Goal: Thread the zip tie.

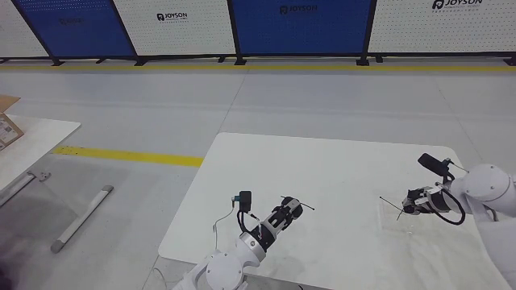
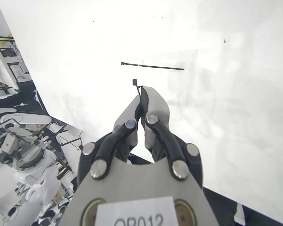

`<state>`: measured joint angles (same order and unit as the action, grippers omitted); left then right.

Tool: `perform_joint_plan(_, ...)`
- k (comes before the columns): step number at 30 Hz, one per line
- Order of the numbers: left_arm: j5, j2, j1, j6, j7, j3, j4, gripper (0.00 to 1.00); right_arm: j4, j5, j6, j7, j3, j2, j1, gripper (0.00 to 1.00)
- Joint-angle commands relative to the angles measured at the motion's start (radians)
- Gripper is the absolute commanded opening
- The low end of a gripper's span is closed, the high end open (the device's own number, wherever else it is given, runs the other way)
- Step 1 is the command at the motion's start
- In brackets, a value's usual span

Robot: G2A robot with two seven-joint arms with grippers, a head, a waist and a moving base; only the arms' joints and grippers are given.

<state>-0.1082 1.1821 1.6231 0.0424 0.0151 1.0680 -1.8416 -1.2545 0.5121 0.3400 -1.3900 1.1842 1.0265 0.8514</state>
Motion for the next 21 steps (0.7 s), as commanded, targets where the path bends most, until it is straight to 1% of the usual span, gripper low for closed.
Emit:
perform_joint_plan(1, 0.0, 0.0, 0.0, 0.0, 0.0, 0.0, 0.0, 0.0, 0.0, 0.0, 0.0, 0.0, 0.0, 0.0, 0.0, 0.0)
perform_joint_plan(3, -0.015, 0.001, -0.004, 0.002, 0.008, -0.002, 0.003, 0.0, 0.0, 0.0, 0.0, 0.0, 0.0, 0.0, 0.0, 0.0)
perform_joint_plan(4, -0.034, 0.002, -0.007, 0.005, 0.031, -0.004, 0.001, 0.0, 0.0, 0.0, 0.0, 0.0, 0.0, 0.0, 0.0, 0.0)
perform_joint_plan(5, -0.068, 0.0, -0.01, 0.009, 0.069, 0.003, -0.002, 0.0, 0.0, 0.0, 0.0, 0.0, 0.0, 0.0, 0.0, 0.0)
perform_joint_plan(7, -0.104, -0.003, -0.012, 0.01, 0.119, 0.02, -0.002, 0.0, 0.0, 0.0, 0.0, 0.0, 0.0, 0.0, 0.0, 0.0)
perform_joint_plan(8, -0.131, -0.006, -0.014, 0.002, 0.173, 0.031, -0.001, 0.0, 0.0, 0.0, 0.0, 0.0, 0.0, 0.0, 0.0, 0.0)
perform_joint_plan(9, -0.144, -0.009, -0.017, -0.005, 0.21, 0.042, 0.001, 0.0, 0.0, 0.0, 0.0, 0.0, 0.0, 0.0, 0.0, 0.0)
perform_joint_plan(10, -0.147, -0.012, -0.018, -0.005, 0.222, 0.056, 0.003, 0.0, 0.0, 0.0, 0.0, 0.0, 0.0, 0.0, 0.0, 0.0)
perform_joint_plan(12, -0.132, -0.015, -0.015, -0.008, 0.211, 0.072, 0.003, 0.0, 0.0, 0.0, 0.0, 0.0, 0.0, 0.0, 0.0, 0.0)
perform_joint_plan(20, -0.129, -0.015, -0.014, -0.008, 0.209, 0.072, 0.002, 0.0, 0.0, 0.0, 0.0, 0.0, 0.0, 0.0, 0.0, 0.0)
perform_joint_plan(21, -0.129, -0.015, -0.014, -0.008, 0.209, 0.072, 0.002, 0.0, -0.009, -0.024, -0.001, 0.051, 0.016, 0.001, 0.008, 0.0)
